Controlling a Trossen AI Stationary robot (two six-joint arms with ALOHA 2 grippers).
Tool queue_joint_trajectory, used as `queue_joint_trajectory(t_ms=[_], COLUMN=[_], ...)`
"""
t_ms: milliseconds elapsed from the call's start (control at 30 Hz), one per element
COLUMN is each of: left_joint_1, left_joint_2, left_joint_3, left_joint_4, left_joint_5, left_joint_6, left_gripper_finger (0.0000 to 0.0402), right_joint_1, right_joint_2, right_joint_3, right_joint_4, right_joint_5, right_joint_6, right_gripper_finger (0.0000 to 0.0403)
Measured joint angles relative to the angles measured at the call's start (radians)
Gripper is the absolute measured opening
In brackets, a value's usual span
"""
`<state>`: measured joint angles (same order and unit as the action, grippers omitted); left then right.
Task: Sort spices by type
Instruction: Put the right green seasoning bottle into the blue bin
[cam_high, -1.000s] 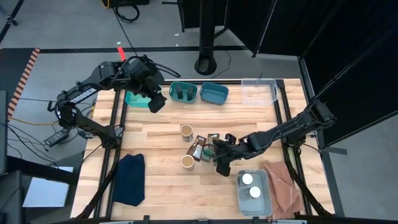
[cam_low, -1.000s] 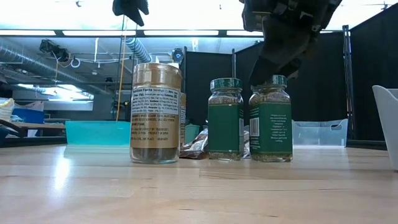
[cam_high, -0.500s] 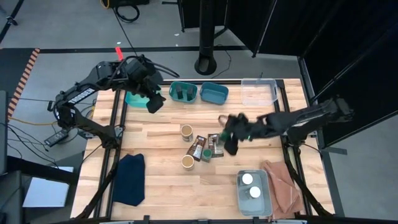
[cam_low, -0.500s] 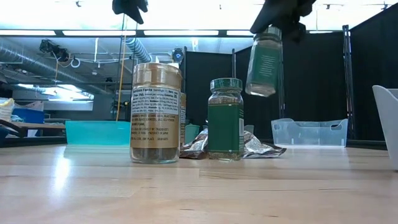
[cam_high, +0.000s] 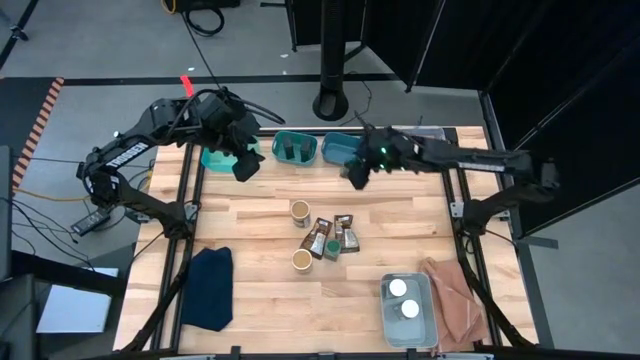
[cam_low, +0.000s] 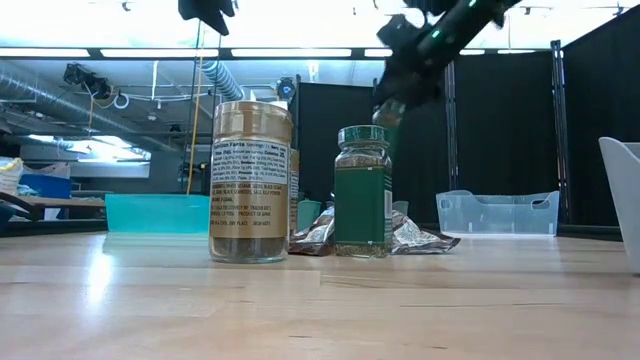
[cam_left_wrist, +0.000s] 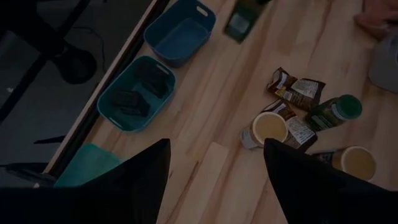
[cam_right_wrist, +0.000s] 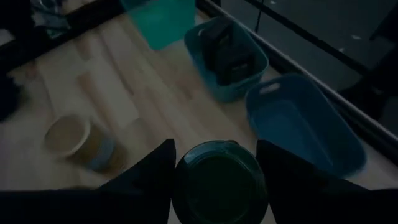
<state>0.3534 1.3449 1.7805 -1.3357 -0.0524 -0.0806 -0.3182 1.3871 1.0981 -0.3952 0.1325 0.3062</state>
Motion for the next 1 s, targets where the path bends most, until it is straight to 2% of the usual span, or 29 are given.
queue_joint_trajectory(t_ms=[233,333,500,733,1000], left_joint_1=[0.0,0.0,0.0,0.0,0.0], left_joint_2=[0.0,0.0,0.0,0.0,0.0], left_joint_3=[0.0,0.0,0.0,0.0,0.0], left_joint_4=[-0.002,-0.002,-0.001,-0.001,0.0], left_joint_5=[-0.006,-0.006,-0.007,-0.029,-0.028], left_joint_6=[0.0,0.0,-0.001,-0.002,-0.002], left_gripper_finger=[0.0264,0.0264,0.0264,0.0264,0.0264], right_joint_1=[-0.156,-0.2,-0.229,-0.253,-0.254], right_joint_2=[0.123,0.192,0.323,0.479,0.53], right_joint_3=[0.0,0.043,0.19,0.385,0.414], right_joint_4=[0.16,0.163,0.14,-0.03,-0.062], right_joint_5=[-0.083,-0.111,-0.128,-0.127,-0.122], right_joint_6=[-0.04,-0.061,-0.126,-0.194,-0.201], right_gripper_finger=[0.0208,0.0208,0.0208,0.0208,0.0211])
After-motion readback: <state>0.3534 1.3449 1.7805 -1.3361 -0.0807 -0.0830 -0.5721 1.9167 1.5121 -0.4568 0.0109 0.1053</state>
